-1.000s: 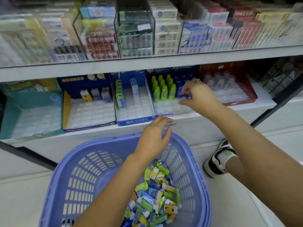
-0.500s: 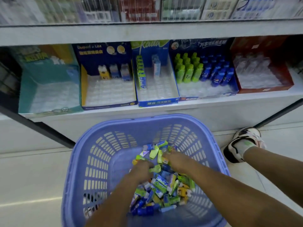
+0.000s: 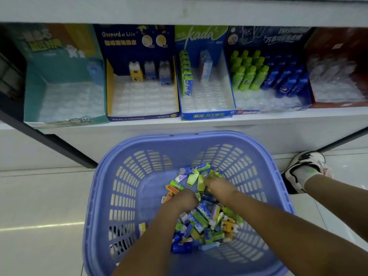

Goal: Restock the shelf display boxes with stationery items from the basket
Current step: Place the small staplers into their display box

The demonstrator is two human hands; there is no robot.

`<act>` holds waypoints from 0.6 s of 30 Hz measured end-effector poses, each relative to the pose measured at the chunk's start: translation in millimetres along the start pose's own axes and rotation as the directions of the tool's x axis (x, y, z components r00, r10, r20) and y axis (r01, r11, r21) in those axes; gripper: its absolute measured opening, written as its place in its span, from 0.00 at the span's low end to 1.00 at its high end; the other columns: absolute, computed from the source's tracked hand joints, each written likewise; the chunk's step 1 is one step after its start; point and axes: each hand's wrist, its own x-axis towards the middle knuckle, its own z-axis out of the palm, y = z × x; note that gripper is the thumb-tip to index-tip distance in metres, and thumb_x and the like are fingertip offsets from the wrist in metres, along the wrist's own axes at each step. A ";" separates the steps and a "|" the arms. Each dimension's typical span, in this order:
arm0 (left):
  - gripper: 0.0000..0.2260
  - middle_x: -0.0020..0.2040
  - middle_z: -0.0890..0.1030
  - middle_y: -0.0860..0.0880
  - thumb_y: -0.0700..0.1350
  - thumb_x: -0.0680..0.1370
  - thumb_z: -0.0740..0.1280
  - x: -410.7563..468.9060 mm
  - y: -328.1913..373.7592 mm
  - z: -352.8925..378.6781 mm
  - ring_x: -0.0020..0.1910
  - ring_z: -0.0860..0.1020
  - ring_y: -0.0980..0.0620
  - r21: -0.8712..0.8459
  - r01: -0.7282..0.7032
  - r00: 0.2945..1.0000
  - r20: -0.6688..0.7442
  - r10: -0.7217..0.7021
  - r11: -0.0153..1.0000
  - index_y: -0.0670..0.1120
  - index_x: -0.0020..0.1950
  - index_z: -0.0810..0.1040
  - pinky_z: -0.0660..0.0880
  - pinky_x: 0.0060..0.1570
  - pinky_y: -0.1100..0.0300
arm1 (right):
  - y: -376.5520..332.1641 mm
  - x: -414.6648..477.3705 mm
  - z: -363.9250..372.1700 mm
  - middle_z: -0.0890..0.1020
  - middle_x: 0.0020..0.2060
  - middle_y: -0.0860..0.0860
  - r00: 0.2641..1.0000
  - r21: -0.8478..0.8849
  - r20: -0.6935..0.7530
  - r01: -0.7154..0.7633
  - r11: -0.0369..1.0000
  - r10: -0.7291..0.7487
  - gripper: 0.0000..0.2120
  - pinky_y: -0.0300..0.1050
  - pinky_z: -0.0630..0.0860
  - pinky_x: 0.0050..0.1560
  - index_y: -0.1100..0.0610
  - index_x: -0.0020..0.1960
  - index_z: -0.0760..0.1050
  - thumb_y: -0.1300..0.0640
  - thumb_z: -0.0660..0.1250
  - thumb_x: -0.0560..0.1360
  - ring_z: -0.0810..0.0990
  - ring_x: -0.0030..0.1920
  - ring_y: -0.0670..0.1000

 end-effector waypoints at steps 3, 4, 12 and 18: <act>0.14 0.32 0.66 0.44 0.43 0.80 0.59 1.9 5.2 -8.6 0.30 0.64 0.50 -0.194 0.038 0.995 -0.081 -0.054 0.980 0.42 0.35 0.72 0.63 0.36 0.56 | 3.3 -1.9 -17.5 0.81 0.53 0.59 0.997 0.159 -0.069 -0.031 0.987 0.042 0.11 0.47 0.73 0.55 0.63 0.57 0.78 0.63 0.63 0.76 0.79 0.55 0.57; 0.12 0.36 0.71 0.44 0.46 0.81 0.59 3.3 7.0 -12.2 0.34 0.70 0.48 -0.282 0.021 0.993 -0.106 -0.053 0.959 0.41 0.44 0.78 0.69 0.39 0.55 | 4.2 -3.5 -22.0 0.82 0.51 0.58 0.996 0.195 -0.083 -0.019 0.981 0.035 0.09 0.46 0.74 0.55 0.63 0.52 0.80 0.62 0.65 0.75 0.80 0.53 0.56; 0.17 0.66 0.74 0.42 0.42 0.78 0.64 16.8 -2.7 -5.2 0.61 0.75 0.43 -0.051 -0.096 0.940 -0.332 0.073 0.994 0.43 0.67 0.73 0.72 0.56 0.56 | 21.8 -23.2 -29.7 0.81 0.53 0.58 0.960 0.570 -0.005 -0.227 0.789 0.280 0.11 0.48 0.77 0.55 0.63 0.56 0.79 0.62 0.63 0.77 0.80 0.51 0.55; 0.21 0.68 0.71 0.45 0.45 0.76 0.68 33.1 8.1 4.0 0.64 0.73 0.44 0.184 -0.101 0.931 -0.330 0.158 0.978 0.48 0.69 0.70 0.72 0.61 0.51 | 33.0 -52.5 -48.1 0.81 0.47 0.54 0.974 0.979 0.117 -0.080 -0.188 0.192 0.13 0.38 0.80 0.43 0.66 0.60 0.75 0.66 0.65 0.76 0.80 0.46 0.50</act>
